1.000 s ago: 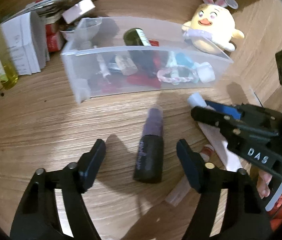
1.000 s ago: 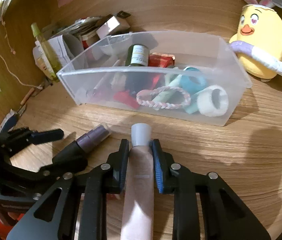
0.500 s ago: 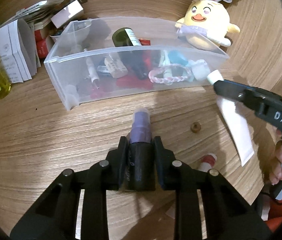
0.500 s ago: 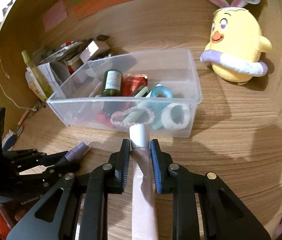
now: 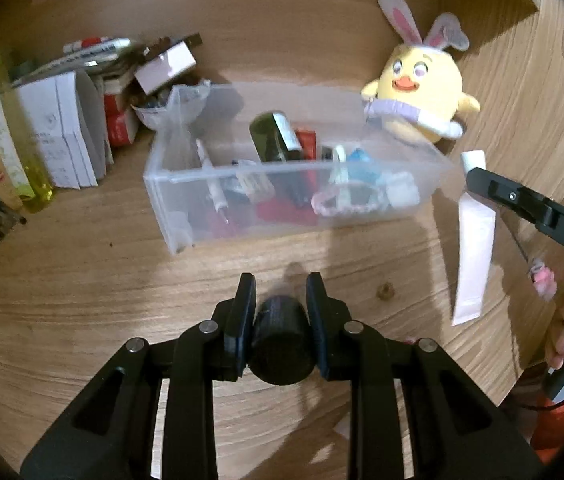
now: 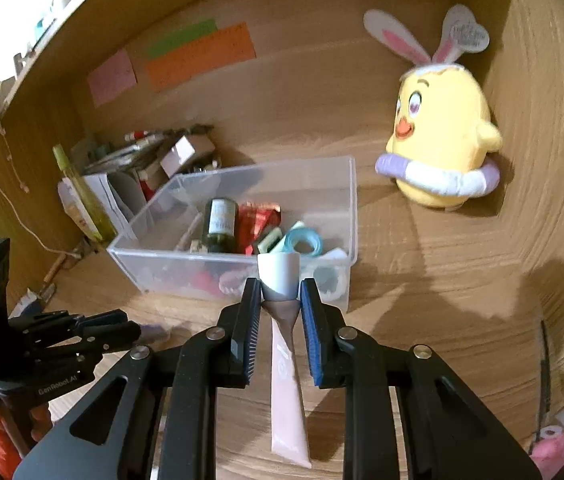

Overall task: Organize objects
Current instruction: 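Grasp the dark purple bottle with the left tool while the right tool lifts the tube, then carry the bottle and pink tube into the clear box and release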

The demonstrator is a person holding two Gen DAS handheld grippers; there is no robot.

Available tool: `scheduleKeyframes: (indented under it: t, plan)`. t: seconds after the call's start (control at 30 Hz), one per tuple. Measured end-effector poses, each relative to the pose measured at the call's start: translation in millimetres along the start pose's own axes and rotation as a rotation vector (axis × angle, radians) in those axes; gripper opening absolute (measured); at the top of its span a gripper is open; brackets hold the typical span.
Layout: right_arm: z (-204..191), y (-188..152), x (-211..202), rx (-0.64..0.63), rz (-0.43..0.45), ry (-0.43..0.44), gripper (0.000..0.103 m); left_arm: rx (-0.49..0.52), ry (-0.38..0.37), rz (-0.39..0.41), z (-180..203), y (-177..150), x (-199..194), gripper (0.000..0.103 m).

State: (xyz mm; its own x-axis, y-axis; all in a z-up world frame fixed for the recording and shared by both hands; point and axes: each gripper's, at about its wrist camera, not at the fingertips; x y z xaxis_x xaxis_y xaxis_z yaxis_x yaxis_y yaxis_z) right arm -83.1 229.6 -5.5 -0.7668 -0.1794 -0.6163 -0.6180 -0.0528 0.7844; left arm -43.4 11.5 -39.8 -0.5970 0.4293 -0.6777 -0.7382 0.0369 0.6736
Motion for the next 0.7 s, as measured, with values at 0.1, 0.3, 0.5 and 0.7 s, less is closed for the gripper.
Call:
scheduleKeyframes:
  t: [0.1,0.3,0.5,0.7]
  plan:
    - [0,4,-6,0.002,0.02,0.0,0.018,0.004,0.001,0.033,1,5,-9,0.025]
    - [-1,14,-17,-0.002,0.064,0.006,0.018,0.002,-0.001,0.092,3,16,-26,0.025]
    - [-3,26,-31,-0.01,0.121,0.009,0.018,-0.019,-0.018,0.145,-1,28,-39,0.025]
    - [-7,17,-19,-0.049,0.072,-0.018,0.018,-0.025,-0.02,0.168,-3,35,-44,0.025]
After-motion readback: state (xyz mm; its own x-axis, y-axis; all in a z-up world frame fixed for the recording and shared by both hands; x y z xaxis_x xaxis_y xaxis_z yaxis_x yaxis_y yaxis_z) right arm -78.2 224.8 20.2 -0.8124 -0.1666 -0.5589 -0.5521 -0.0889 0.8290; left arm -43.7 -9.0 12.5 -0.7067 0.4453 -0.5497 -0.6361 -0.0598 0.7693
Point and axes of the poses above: each gripper's, at about its wrist camera, not at the fingertips, and x roughly the way its jaws point, z to its right, y to its top, and after that the axes turned 13 degrees about -y, right-handed
